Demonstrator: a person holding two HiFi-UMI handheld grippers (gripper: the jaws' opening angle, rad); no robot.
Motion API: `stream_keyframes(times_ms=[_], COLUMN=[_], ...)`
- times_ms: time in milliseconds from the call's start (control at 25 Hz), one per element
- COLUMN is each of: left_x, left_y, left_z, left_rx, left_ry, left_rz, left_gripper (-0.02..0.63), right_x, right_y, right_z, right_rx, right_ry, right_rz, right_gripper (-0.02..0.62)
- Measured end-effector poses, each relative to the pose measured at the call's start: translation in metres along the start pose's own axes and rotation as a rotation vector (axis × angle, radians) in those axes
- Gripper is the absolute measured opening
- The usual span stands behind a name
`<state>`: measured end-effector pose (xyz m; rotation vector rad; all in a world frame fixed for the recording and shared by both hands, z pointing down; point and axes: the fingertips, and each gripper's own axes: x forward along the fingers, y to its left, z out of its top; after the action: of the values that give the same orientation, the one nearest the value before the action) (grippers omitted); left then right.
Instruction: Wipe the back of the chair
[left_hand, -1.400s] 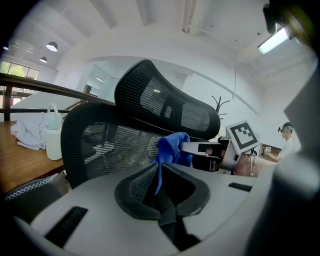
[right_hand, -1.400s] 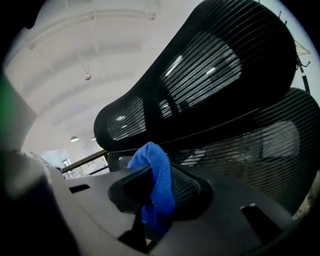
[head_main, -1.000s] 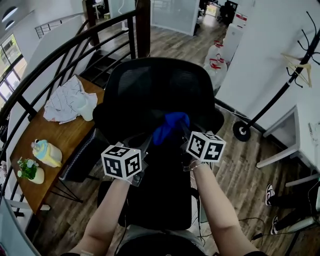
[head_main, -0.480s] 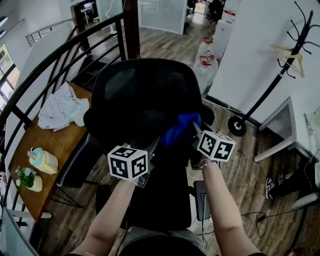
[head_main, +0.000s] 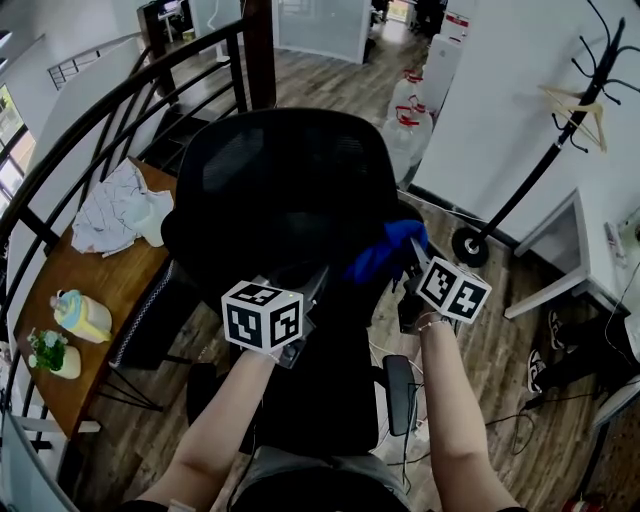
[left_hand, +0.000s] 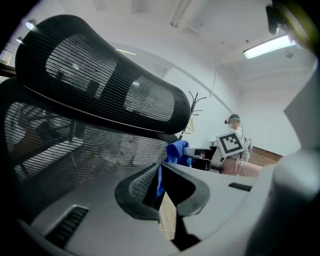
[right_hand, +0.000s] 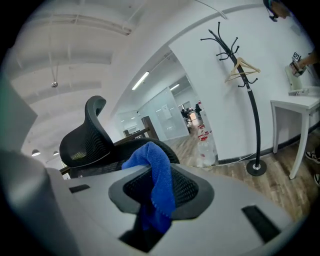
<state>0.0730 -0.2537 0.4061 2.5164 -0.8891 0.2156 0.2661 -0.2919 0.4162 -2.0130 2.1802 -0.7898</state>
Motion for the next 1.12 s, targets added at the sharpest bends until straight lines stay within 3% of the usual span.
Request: stream_keyframes(times_ms=[320,520,760,1120], left_x=[-0.009,-0.020,-0.049,-0.114], left_y=[0.003,0.006,0.019,0.055], left_z=[-0.002,0.002,0.005,0.000], left_rx=[0.005,0.007,0.013,-0.026], left_ry=[0.003,0.001,-0.020,-0.081], left_rz=[0.007,0.021,0.070,0.192], left_gripper=[0.032,0.032,0.032,0.032], right_x=[-0.015,-0.032,-0.044,-0.025], right_y=[-0.008,0.013,0.062,0.169], right_z=[0.004,0.002,-0.009,-0.057], right_rx=[0.004,-0.044,-0.076,-0.199], right_ry=[-0.025,-0.026,-0.025,0.078], right_rz=[-0.027,0.012,0.121,0.325], right_gripper=[0.106,0.106,0.104,0.104])
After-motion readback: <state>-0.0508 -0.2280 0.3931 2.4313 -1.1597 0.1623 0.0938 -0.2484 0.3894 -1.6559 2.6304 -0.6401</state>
